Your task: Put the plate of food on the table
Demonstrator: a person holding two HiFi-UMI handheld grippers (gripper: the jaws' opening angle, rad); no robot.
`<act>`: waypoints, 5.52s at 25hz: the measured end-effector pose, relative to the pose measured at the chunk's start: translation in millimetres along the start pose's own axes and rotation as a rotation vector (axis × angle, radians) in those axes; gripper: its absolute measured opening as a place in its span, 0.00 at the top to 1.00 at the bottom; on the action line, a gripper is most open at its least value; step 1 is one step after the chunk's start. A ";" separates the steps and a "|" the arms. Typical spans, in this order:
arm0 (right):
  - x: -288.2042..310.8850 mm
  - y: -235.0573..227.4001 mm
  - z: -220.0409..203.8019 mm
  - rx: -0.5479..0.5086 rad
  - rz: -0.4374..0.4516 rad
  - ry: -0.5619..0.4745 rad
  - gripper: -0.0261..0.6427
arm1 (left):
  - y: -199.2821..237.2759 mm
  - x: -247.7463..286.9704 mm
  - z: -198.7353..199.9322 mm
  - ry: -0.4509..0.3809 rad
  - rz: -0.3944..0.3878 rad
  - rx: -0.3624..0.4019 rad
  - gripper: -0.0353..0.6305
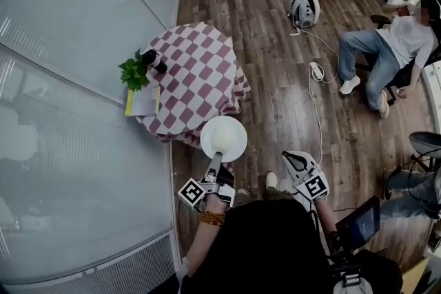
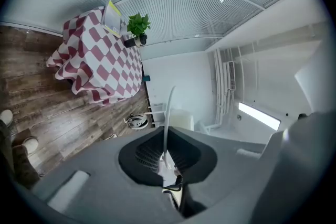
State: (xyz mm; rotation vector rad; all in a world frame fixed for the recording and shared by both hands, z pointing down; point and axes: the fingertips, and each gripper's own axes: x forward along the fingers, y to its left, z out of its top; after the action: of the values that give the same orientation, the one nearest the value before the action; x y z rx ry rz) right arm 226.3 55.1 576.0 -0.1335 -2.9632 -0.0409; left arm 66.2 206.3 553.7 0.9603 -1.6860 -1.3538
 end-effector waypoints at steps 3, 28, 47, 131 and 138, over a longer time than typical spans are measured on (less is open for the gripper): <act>10.6 -14.2 -5.8 -0.008 0.038 0.020 0.94 | -4.6 6.3 8.5 -0.065 -0.009 -0.012 0.92; 156.4 -98.6 -11.3 0.048 0.013 0.178 0.94 | 54.6 163.3 160.9 -0.097 0.029 -0.065 0.92; 199.9 -170.8 -7.9 0.152 -0.253 0.314 0.94 | 108.9 349.0 286.1 -0.043 0.090 -0.114 0.92; 138.5 -187.3 -29.3 0.285 -0.813 0.468 0.94 | 328.2 553.9 333.0 0.149 0.634 -0.117 0.88; 138.2 -182.7 -28.9 0.279 -0.804 0.433 0.94 | 327.9 540.3 321.7 0.211 0.657 -0.113 0.86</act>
State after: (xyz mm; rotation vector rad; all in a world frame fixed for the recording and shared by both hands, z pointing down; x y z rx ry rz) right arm 79.0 -115.8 625.1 0.9614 -2.3656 0.2089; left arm -486.7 -93.3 881.4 0.4026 -1.5494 -0.8608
